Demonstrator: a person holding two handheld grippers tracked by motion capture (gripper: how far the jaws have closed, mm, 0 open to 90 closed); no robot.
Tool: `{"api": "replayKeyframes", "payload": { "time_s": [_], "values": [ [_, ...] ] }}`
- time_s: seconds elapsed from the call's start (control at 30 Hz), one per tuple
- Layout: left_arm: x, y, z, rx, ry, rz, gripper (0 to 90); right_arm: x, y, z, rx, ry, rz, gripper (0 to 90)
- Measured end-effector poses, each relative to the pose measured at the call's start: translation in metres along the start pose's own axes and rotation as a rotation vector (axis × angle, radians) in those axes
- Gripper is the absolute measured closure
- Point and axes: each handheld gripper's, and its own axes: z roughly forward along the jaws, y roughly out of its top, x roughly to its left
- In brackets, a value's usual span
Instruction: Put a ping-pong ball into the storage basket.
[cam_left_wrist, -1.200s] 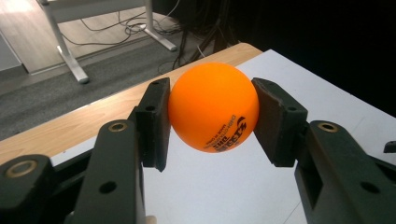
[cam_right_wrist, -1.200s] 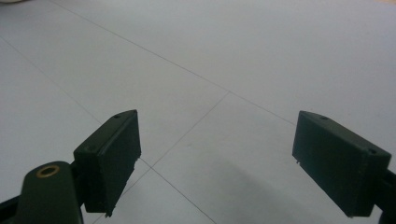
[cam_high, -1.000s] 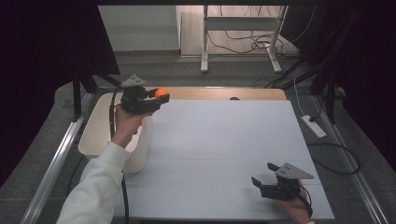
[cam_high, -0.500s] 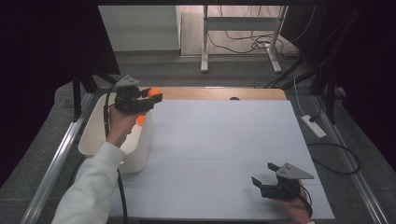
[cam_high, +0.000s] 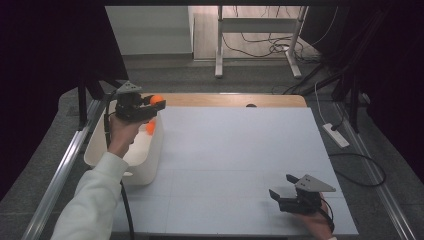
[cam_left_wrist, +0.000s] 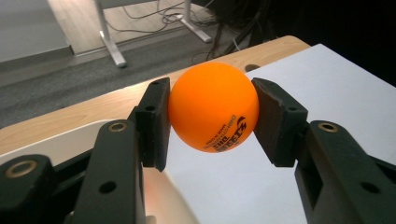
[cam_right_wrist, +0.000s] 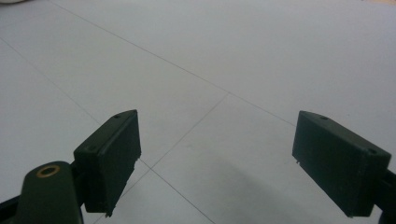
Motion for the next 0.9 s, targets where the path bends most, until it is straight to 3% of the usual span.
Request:
{"api": "replayKeyframes", "payload": {
  "time_s": [0.37,0.9],
  "values": [
    [0.020,-0.008,-0.004,0.018,0.064,-0.046,50.6,0.000,0.000,0.000,0.003,0.000,0.000,15.1],
    [0.034,-0.018,-0.001,0.056,0.097,-0.079,50.6,0.000,0.000,0.000,0.003,-0.003,0.002,15.1]
  ]
}}
